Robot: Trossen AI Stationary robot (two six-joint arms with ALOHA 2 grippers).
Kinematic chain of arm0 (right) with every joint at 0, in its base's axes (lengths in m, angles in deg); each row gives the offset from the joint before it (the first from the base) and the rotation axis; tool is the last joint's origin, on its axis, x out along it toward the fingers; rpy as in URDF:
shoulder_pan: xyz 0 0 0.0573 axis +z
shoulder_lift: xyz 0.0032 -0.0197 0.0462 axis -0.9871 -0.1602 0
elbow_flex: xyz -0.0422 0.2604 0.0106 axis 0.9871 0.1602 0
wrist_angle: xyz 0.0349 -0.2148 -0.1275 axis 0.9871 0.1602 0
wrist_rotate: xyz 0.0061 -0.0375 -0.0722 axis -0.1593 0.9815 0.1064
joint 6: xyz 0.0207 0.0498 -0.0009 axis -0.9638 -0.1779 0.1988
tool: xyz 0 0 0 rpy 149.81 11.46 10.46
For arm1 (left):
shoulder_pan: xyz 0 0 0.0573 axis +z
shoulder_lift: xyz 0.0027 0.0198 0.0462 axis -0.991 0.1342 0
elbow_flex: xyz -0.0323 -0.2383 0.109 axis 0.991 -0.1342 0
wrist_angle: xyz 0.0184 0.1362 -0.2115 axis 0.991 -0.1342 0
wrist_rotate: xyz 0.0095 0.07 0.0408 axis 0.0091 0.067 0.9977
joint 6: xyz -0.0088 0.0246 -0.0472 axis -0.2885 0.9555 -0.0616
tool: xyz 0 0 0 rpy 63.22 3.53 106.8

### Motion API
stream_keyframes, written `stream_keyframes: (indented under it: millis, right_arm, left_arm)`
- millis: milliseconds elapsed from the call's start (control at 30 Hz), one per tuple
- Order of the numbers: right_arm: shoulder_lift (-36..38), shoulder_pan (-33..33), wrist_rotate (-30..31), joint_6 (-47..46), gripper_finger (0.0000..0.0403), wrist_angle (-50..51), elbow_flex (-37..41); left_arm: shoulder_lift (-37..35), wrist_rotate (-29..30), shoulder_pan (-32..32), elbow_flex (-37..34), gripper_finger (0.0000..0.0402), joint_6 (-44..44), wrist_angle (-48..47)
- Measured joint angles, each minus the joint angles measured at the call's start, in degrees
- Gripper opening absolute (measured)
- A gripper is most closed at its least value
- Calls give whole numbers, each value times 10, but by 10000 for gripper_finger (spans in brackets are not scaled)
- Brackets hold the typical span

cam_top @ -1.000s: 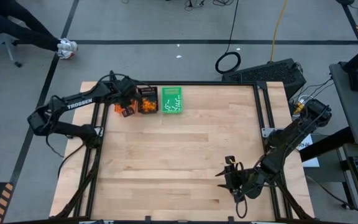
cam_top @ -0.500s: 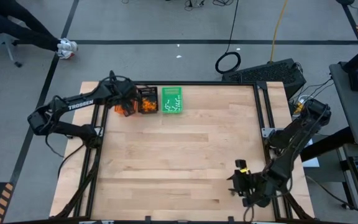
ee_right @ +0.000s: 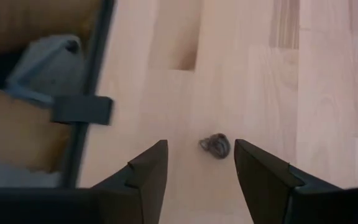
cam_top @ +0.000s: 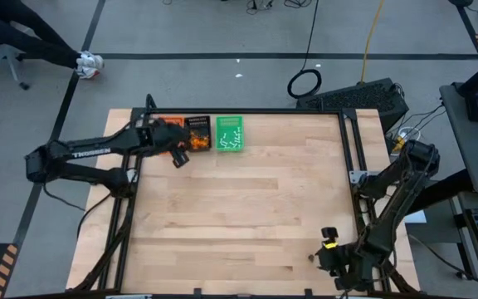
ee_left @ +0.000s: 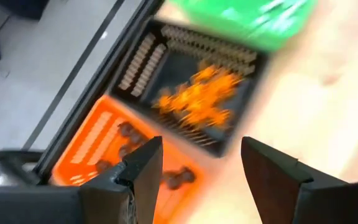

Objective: Sort Halloween decoration
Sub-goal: Put the black skull toy into the orange bin

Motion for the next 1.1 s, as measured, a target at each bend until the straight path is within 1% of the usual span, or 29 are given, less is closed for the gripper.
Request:
stream_keyframes:
  millis: [133, 300, 400, 500, 567, 667, 767, 933, 1100]
  right_arm:
    - [-34, -3, 4, 6, 188, 0, 0]
    - [-59, -6, 5, 4, 218, -1, 0]
    - [-76, -6, 5, 4, 230, -3, 0]
    - [-92, -10, 5, 6, 233, -6, 0]
    - [-103, -13, 5, 13, 230, -9, 0]
    - [-117, -18, 5, 26, 223, -22, 0]
    - [-126, -25, 3, 37, 216, -35, 0]
    - [-126, -29, -6, 36, 199, -29, 0]
    - [-126, -28, -31, 24, 167, -23, 3]
  left_arm:
    - [-22, 0, -73, 0, 207, -37, 15]
    - [-26, 4, -168, 0, 207, -74, 47]
    - [-23, 17, -222, 0, 207, -94, 73]
    - [-22, 42, -274, 0, 207, -97, 99]
    - [-22, 64, -306, 0, 207, -95, 126]
    - [-22, 97, -351, 0, 207, -69, 164]
    - [-22, 113, -388, 0, 207, -43, 195]
    - [-20, 122, -421, 0, 207, -32, 223]
    - [-5, 128, -439, 0, 207, -36, 225]
